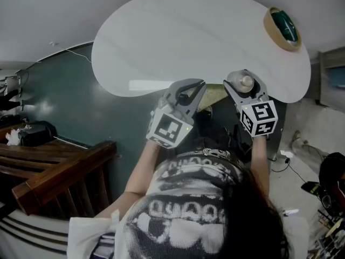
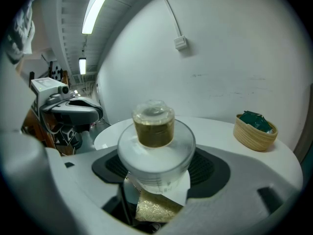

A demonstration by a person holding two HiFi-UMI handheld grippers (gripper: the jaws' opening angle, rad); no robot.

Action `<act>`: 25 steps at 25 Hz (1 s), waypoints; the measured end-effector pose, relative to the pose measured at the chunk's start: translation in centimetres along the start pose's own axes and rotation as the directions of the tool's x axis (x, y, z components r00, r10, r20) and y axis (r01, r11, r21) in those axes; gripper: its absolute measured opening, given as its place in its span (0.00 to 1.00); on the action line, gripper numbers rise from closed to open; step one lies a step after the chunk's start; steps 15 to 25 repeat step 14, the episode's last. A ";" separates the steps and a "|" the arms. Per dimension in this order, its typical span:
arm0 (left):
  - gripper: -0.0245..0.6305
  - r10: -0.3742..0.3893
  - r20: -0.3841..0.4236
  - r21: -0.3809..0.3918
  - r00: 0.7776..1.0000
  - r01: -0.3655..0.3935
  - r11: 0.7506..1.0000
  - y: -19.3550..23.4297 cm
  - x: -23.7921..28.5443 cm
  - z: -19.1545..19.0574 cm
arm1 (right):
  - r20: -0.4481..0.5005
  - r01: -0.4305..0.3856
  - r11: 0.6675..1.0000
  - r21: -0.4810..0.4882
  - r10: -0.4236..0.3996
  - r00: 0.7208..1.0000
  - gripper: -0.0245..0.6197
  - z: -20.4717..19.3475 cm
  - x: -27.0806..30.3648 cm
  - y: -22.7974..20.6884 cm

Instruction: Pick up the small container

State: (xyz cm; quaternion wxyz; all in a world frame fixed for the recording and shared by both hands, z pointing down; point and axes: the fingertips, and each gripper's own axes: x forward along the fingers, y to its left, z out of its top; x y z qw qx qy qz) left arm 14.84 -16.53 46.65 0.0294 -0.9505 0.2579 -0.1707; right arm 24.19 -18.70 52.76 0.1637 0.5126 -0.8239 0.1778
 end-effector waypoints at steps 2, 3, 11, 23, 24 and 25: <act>0.05 -0.001 -0.003 0.002 1.000 0.001 1.000 0.0 -0.1 -0.1 | 0.000 0.000 1.000 0.000 0.000 1.000 0.55 0.0 0.1 0.0; 0.05 -0.002 -0.006 0.003 1.000 0.003 1.000 -0.1 -0.2 -0.3 | 0.000 -0.001 1.000 -0.001 0.001 1.000 0.55 0.0 0.1 0.1; 0.05 -0.021 -0.039 -0.001 0.999 0.021 1.000 -0.4 -1.3 -1.7 | -0.011 -0.012 1.000 -0.009 0.012 1.000 0.55 -0.1 1.0 1.1; 0.05 -0.023 -0.042 -0.001 0.999 0.023 1.000 -0.1 -1.7 -2.3 | -0.012 -0.015 1.000 -0.016 0.015 1.000 0.55 0.0 1.6 1.5; 0.05 -0.023 -0.042 -0.001 0.999 0.023 1.000 -0.1 -1.7 -2.3 | -0.012 -0.015 1.000 -0.016 0.015 1.000 0.55 0.0 1.6 1.5; 0.05 -0.023 -0.042 -0.001 0.999 0.023 1.000 -0.1 -1.7 -2.3 | -0.012 -0.015 1.000 -0.016 0.015 1.000 0.55 0.0 1.6 1.5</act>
